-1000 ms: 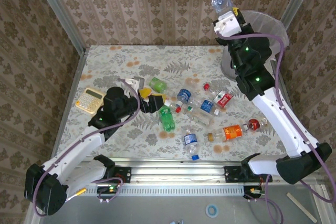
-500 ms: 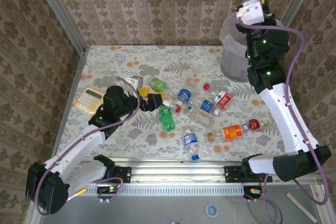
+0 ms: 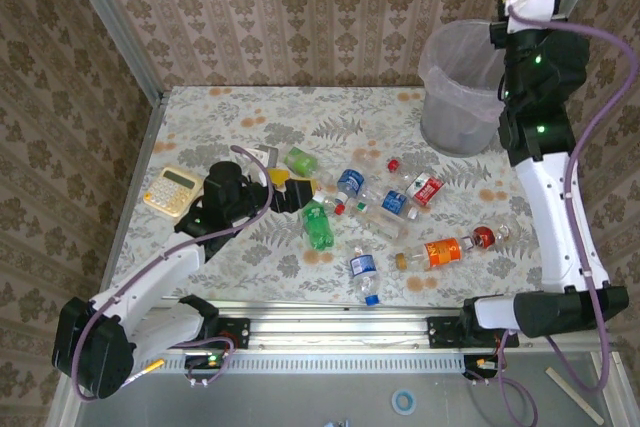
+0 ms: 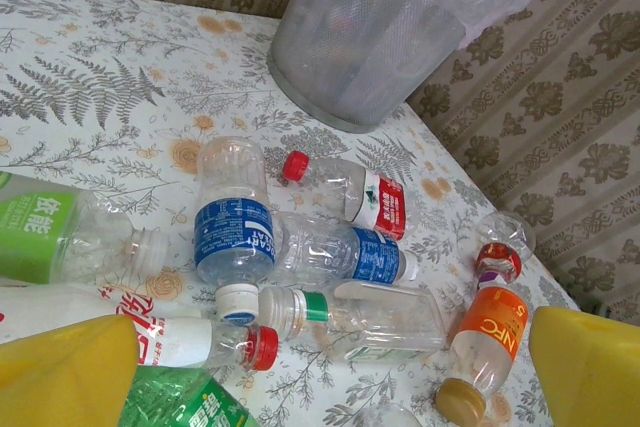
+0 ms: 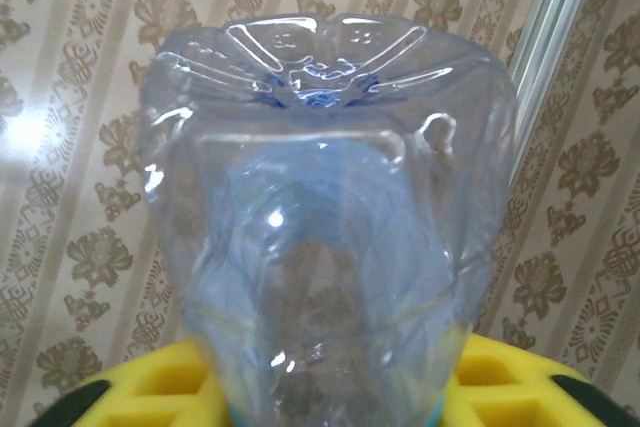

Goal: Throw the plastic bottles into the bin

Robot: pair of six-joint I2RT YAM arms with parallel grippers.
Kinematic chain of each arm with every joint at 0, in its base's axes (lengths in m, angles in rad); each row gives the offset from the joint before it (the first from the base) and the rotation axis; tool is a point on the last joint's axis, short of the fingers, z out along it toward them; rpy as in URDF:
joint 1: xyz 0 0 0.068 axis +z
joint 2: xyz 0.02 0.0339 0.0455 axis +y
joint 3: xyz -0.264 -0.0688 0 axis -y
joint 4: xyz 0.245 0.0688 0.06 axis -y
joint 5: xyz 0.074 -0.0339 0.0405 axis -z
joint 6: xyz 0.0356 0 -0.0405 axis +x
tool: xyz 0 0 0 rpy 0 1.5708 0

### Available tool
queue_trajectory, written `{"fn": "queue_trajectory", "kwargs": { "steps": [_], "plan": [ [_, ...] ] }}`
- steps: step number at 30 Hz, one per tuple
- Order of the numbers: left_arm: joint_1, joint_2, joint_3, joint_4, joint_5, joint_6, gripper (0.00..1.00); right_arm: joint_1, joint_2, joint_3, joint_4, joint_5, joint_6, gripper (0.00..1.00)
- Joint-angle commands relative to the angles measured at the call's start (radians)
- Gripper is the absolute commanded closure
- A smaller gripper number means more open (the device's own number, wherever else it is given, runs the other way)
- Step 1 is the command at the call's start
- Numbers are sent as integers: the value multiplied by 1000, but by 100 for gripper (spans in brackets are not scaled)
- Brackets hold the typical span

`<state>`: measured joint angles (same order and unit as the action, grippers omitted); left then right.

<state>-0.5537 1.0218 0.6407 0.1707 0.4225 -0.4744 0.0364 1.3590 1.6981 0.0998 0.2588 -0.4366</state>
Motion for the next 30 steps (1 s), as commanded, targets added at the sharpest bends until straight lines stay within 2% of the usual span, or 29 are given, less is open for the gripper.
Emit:
{"fn": "queue_trajectory", "kwargs": {
  "steps": [1, 4, 7, 9, 11, 17, 25, 30],
  "plan": [
    [11, 4, 23, 14, 21, 0, 0, -36, 103, 131, -208, -59, 122, 56],
    [12, 3, 26, -1, 19, 3, 0, -60, 214, 297, -394, -71, 151, 45],
    [15, 7, 25, -7, 15, 5, 0, -63, 292, 411, -507, -43, 155, 21],
    [17, 12, 29, -17, 16, 4, 0, -65, 311, 464, -541, -35, 168, 11],
    [17, 20, 30, -19, 18, 4, 0, -66, 317, 478, -550, -20, 162, 6],
    [18, 26, 34, -29, 25, -4, 0, -66, 252, 412, -522, -39, 160, 2],
    [18, 33, 47, -71, 26, -15, 0, -66, 218, 409, -543, -66, 194, 0],
    [18, 39, 66, -179, -38, -27, 0, -66, 158, 403, -603, -178, 242, 0]
  ]
}}
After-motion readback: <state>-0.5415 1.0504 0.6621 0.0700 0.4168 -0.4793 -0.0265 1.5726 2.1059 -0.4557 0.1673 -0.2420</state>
